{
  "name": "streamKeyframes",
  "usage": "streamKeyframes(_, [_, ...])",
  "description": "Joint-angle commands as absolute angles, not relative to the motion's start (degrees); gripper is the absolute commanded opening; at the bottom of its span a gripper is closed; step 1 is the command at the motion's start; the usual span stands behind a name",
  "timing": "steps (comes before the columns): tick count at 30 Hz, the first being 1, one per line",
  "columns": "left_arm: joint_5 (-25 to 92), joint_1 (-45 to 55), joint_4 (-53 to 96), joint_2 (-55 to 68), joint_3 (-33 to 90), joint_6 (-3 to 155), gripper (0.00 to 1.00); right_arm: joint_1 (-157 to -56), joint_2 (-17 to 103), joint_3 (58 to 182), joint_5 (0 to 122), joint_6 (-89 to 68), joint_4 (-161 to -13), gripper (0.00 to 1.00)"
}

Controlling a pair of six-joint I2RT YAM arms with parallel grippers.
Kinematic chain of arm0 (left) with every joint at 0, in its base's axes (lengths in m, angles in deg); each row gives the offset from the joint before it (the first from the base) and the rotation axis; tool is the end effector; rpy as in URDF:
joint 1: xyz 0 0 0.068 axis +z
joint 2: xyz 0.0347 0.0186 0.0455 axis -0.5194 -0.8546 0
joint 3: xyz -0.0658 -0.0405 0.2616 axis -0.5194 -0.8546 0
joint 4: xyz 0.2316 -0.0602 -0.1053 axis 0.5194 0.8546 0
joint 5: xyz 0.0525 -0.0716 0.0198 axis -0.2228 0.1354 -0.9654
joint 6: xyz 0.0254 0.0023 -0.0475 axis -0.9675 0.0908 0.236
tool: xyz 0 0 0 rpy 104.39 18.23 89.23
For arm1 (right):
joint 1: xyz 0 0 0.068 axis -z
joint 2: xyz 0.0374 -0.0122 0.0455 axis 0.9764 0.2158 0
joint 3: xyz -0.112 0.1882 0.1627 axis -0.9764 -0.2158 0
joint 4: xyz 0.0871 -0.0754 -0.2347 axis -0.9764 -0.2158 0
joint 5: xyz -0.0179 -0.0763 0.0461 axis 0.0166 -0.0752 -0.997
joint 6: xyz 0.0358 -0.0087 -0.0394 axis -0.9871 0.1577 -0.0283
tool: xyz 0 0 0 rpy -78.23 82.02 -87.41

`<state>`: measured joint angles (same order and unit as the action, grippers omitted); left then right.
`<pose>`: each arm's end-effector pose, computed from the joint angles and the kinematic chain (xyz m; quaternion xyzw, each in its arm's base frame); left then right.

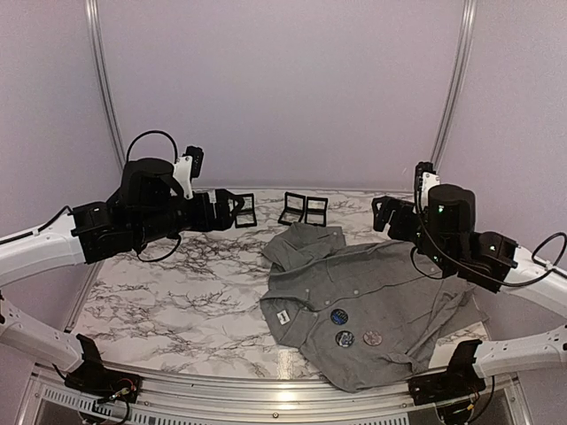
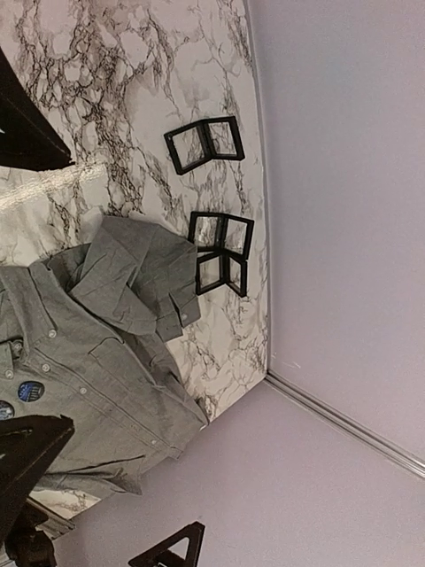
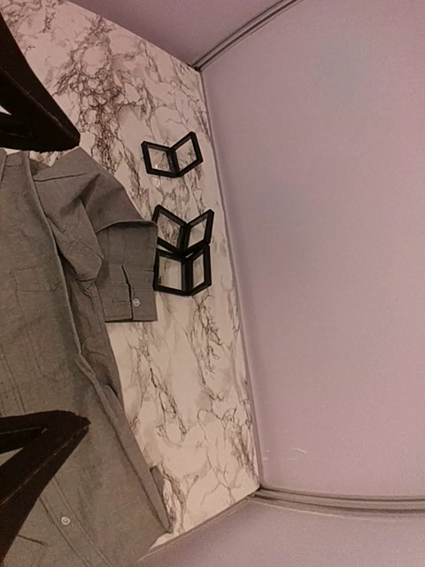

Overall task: Remove the brooch from the garment
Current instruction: Move the flattened clothing to the center of the board.

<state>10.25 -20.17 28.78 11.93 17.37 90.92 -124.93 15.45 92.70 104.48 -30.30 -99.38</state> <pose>0.1865 -0.2193 0.3552 0.0939 0.7829 -0.3006 0.5366 0.1577 0.1404 0.3328 0.0410 0.7882 0.1378 0.5984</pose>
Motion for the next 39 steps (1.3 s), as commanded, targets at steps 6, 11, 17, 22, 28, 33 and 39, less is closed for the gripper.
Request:
streamKeyframes(6, [2.59, -20.62, 29.97, 15.27, 12.41, 94.02, 0.99, -121.07, 17.34, 90.67, 102.58, -32.02, -101.37, 0.98])
streamKeyframes(11, [1.54, -20.68, 29.88, 15.96, 9.69, 96.65, 0.99, -119.6, 17.12, 88.62, 99.95, -31.47, -101.83, 0.99])
streamKeyframes(17, [3.66, -21.25, 28.51, 13.59, 6.35, 101.39, 0.99, -118.57, 17.74, 85.95, 95.2, -30.68, -102.98, 0.99])
streamKeyframes(22, [3.0, -24.74, 26.75, 8.6, 4.36, 106.24, 0.99, -118.17, 19.86, 83.13, 89.77, -30.68, -102.91, 0.97])
streamKeyframes(28, [1.92, -28.29, 26.33, 1.64, 4.82, 112.39, 0.97, -120.16, 22.56, 80.69, 83.81, -30.23, -102.31, 0.93])
streamKeyframes(33, [2.04, -29.44, 28.08, -2.56, 5.86, 115.28, 0.93, -124.44, 24.92, 78.78, 79.19, -31.12, -101.18, 0.87])
streamKeyframes(39, [3.86, -29.52, 29.42, -2.57, 5.32, 115.9, 0.91, -129.79, 29.16, 78.27, 77.88, -33.77, -98.33, 0.84])
